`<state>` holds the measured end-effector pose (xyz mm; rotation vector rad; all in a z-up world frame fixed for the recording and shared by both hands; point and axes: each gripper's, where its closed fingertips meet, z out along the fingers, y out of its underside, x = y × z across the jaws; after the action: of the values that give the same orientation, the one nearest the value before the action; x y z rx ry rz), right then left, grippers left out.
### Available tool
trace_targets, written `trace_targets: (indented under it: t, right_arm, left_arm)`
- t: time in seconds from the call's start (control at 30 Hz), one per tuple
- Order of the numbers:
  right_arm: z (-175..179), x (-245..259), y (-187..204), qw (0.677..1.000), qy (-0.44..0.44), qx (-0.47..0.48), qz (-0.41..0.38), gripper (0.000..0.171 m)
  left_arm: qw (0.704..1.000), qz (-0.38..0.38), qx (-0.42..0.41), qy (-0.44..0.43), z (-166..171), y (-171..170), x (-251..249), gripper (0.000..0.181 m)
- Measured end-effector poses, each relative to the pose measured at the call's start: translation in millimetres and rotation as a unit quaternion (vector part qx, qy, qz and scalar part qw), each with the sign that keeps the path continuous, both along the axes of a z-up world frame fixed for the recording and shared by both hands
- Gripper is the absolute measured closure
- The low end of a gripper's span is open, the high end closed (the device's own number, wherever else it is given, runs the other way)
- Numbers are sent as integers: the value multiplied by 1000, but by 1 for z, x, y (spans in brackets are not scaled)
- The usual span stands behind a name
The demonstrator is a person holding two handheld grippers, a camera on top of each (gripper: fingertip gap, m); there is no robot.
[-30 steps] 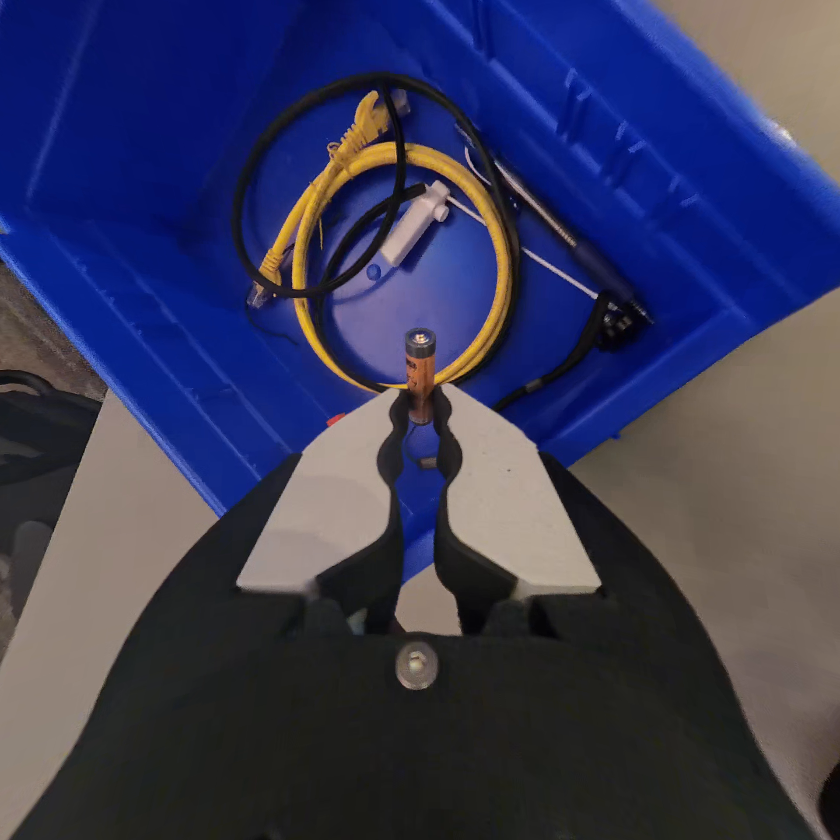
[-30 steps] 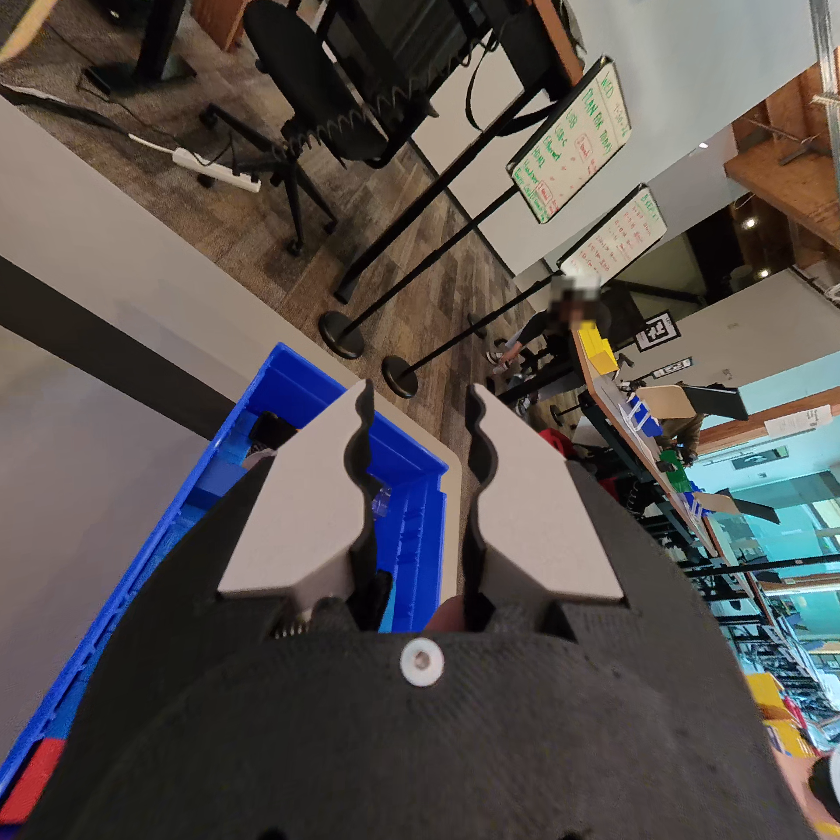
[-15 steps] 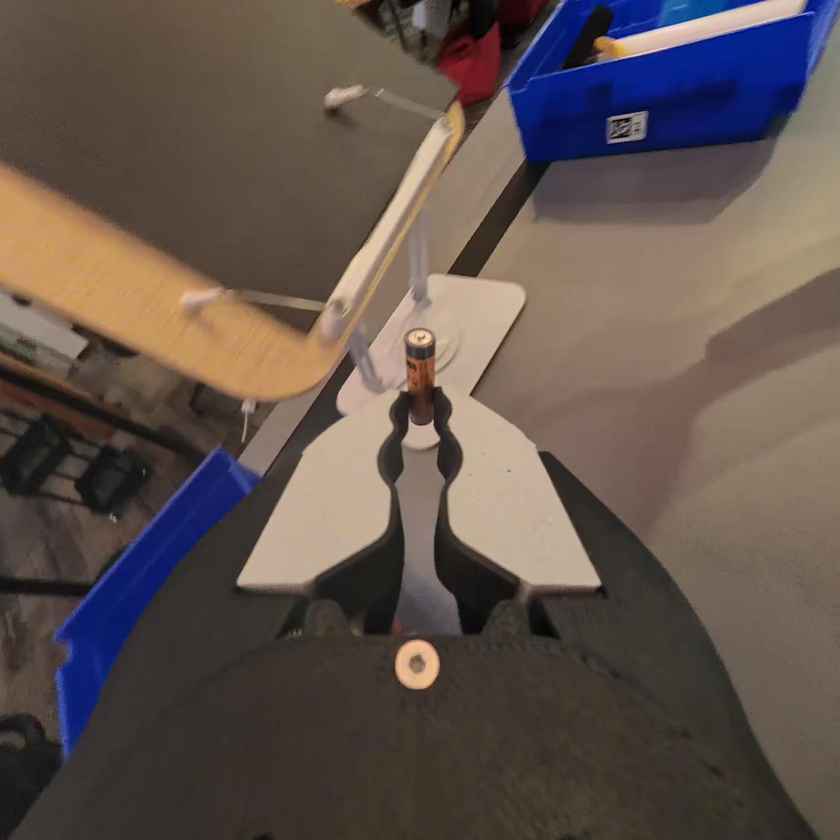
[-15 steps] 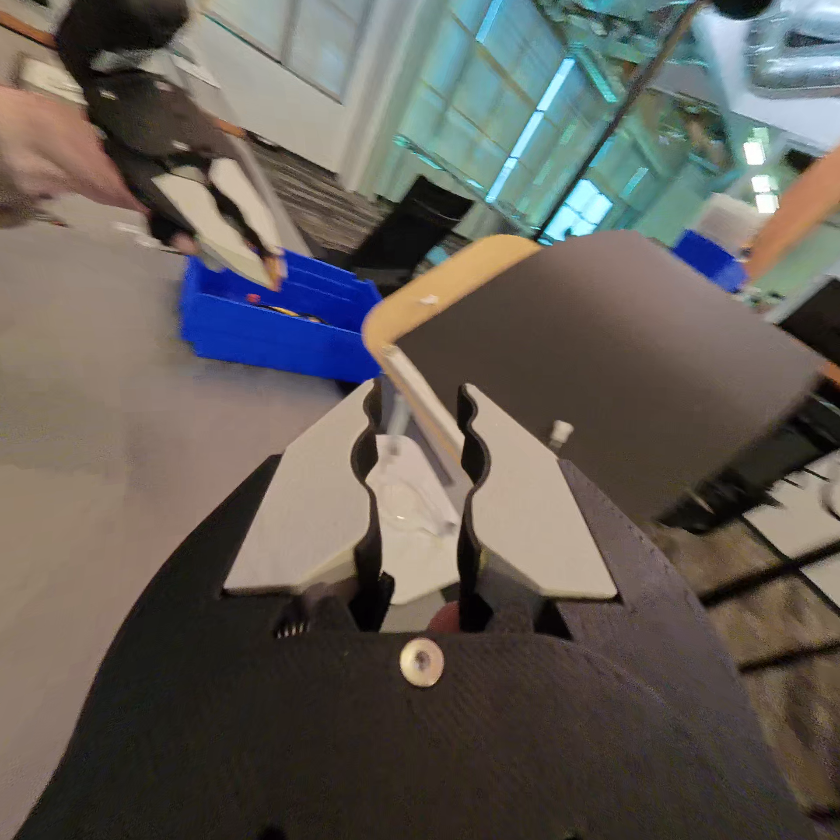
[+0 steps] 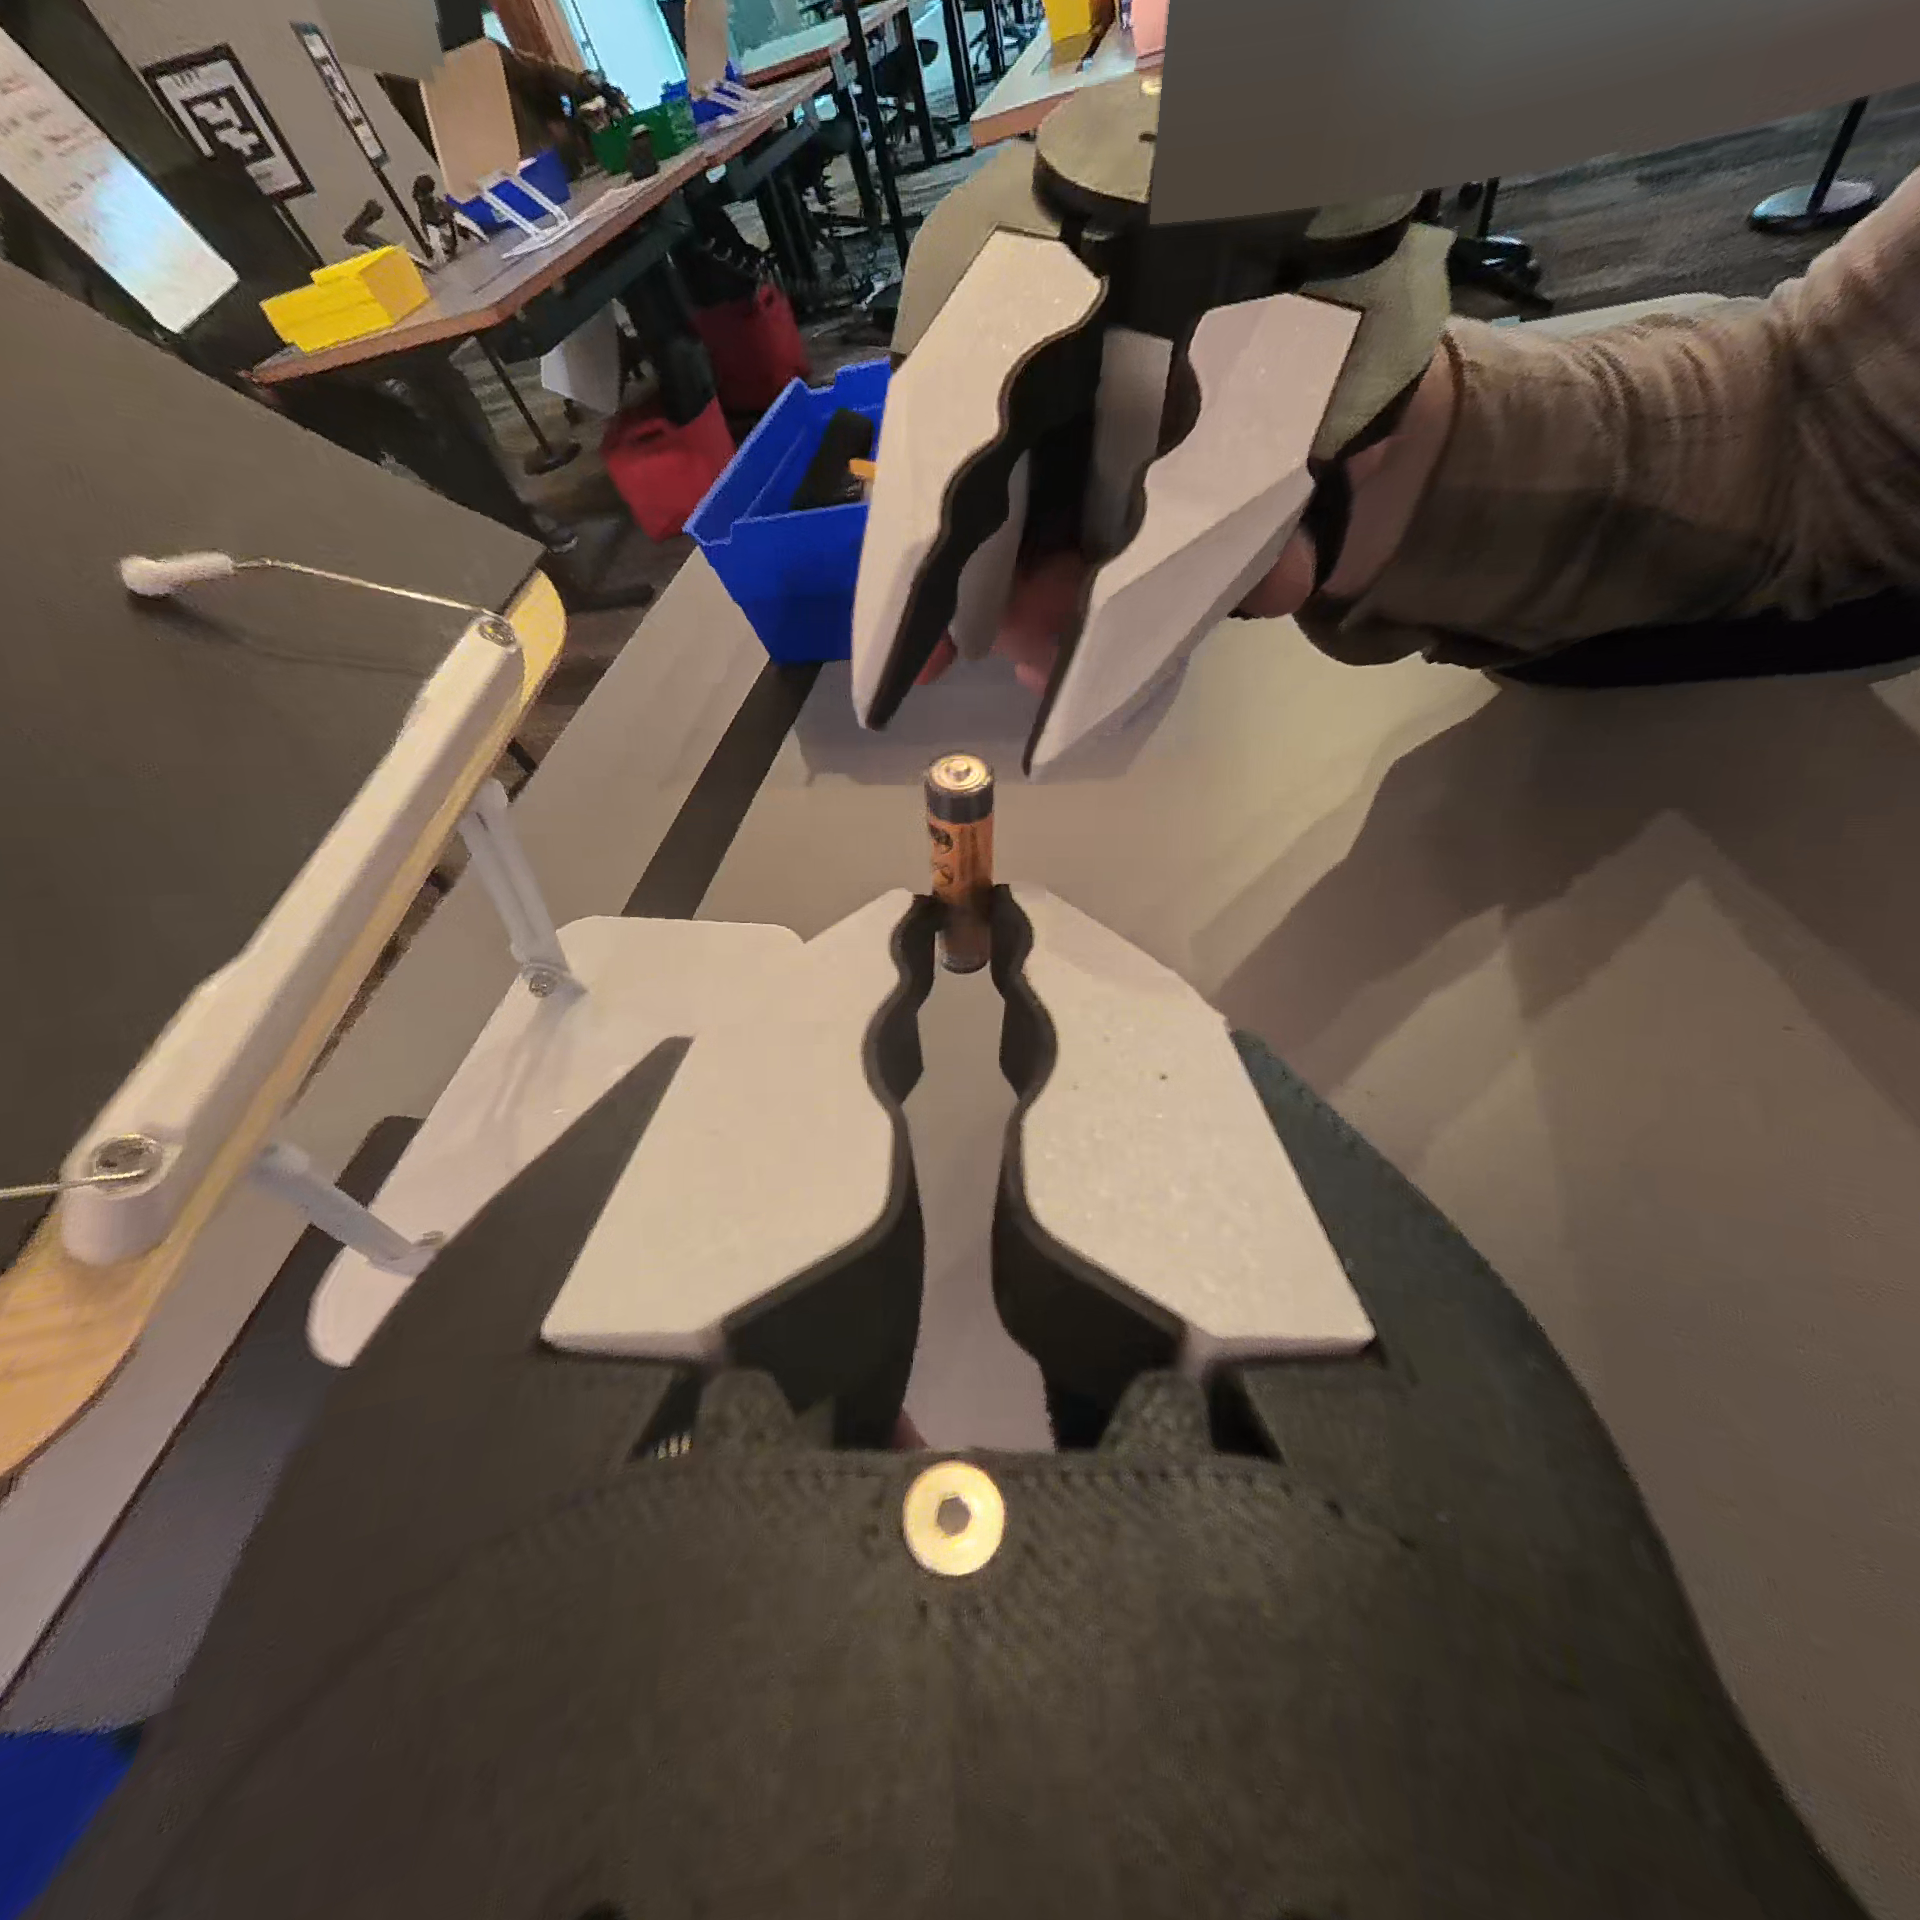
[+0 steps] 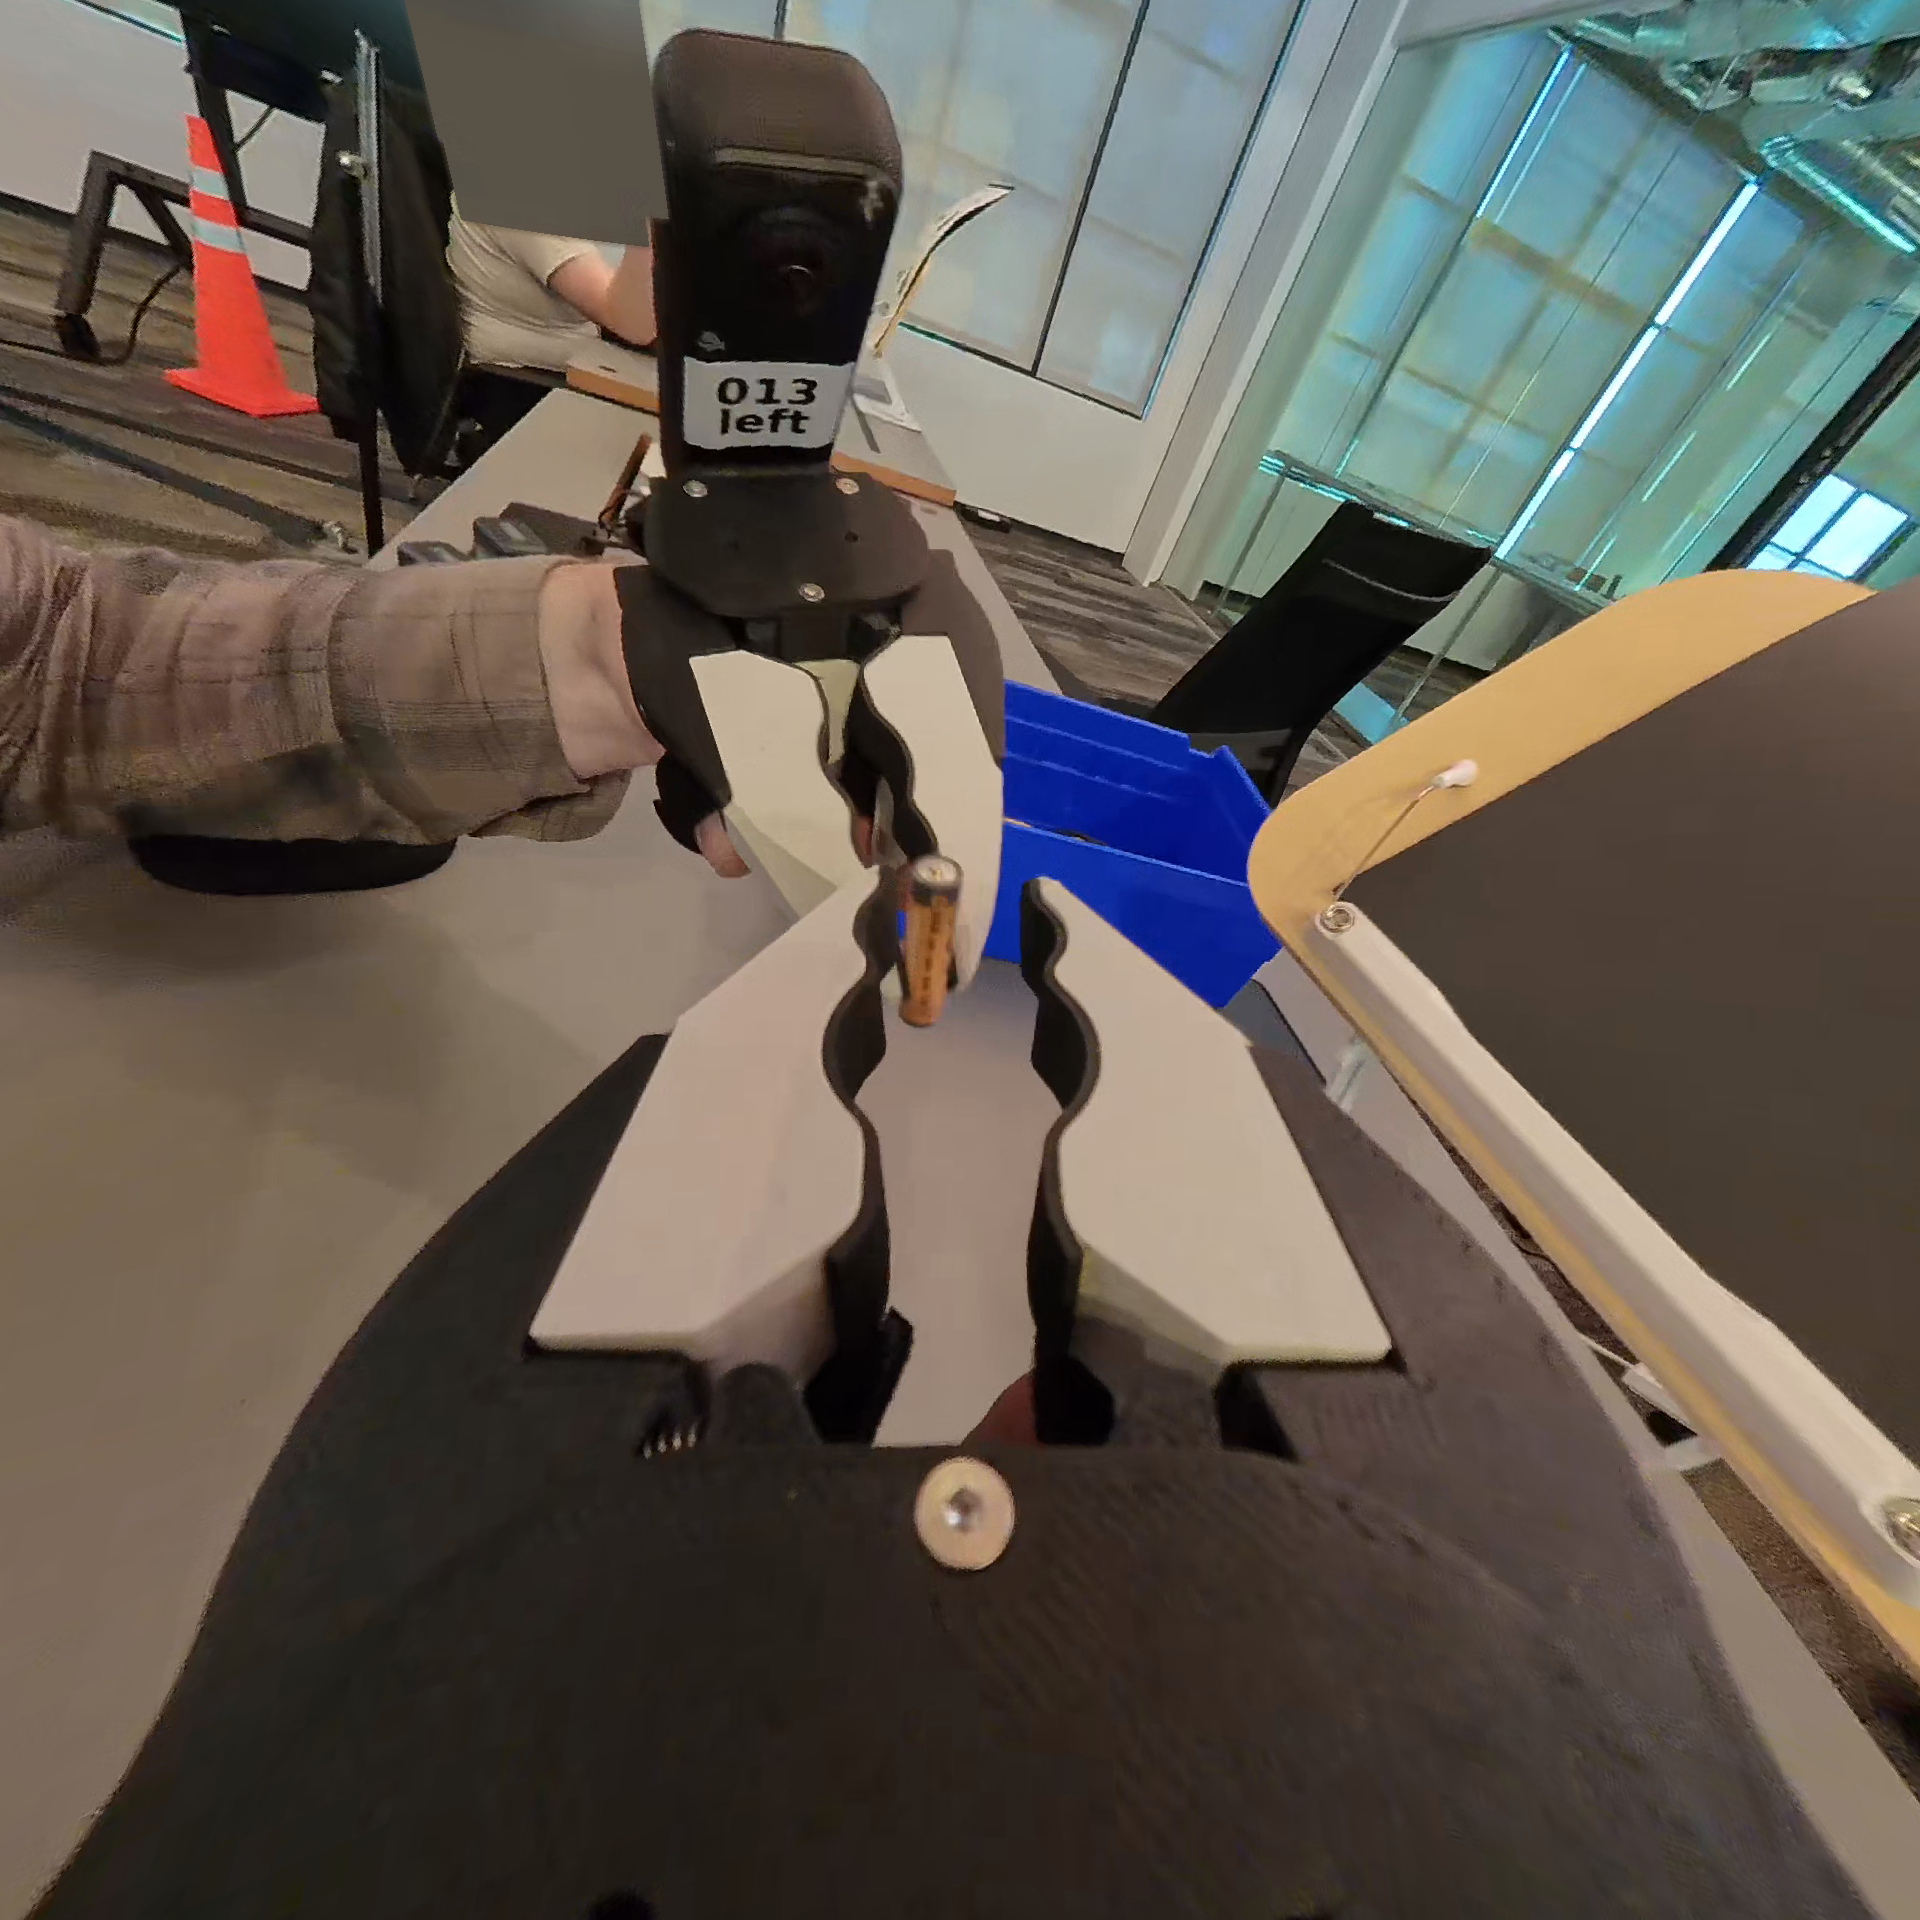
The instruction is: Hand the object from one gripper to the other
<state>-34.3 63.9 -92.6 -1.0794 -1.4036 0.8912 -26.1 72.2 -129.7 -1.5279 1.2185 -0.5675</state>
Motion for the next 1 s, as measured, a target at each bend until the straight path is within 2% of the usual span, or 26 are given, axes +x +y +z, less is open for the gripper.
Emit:
trace_targets:
  t: [0.23,0.4,0.43,0.5,0.63,0.77,0.9,1.0]
  right_arm:
    - [-20,-6,-3,999,-39,-4,7,163]
    - [-15,-5,-11,999,-24,-28,36,164]
    - [-11,-3,-13,998,-12,-47,51,164]
    - [-2,5,-19,991,18,-84,99,164]
    - [14,37,-50,947,62,-159,271,164]
    - [1,52,-66,924,38,-163,344,164]
    - [-4,53,-83,913,32,-150,377,164]
    - [-8,54,-87,911,23,-144,385,164]
  left_arm:
    - [1000,-14,-16,-14,-10,-3,7,171]
    - [999,-34,-12,-31,-5,-11,12,171]
    - [998,-43,-16,-40,-2,-15,13,170]
    - [995,-74,-43,-58,1,-25,15,153]
    - [971,-162,-118,-129,12,-49,20,139]
    - [944,-230,-161,-173,13,-70,39,141]
    - [927,-276,-188,-167,-2,-88,63,148]
    - [923,-289,-181,-177,-5,-95,73,170]
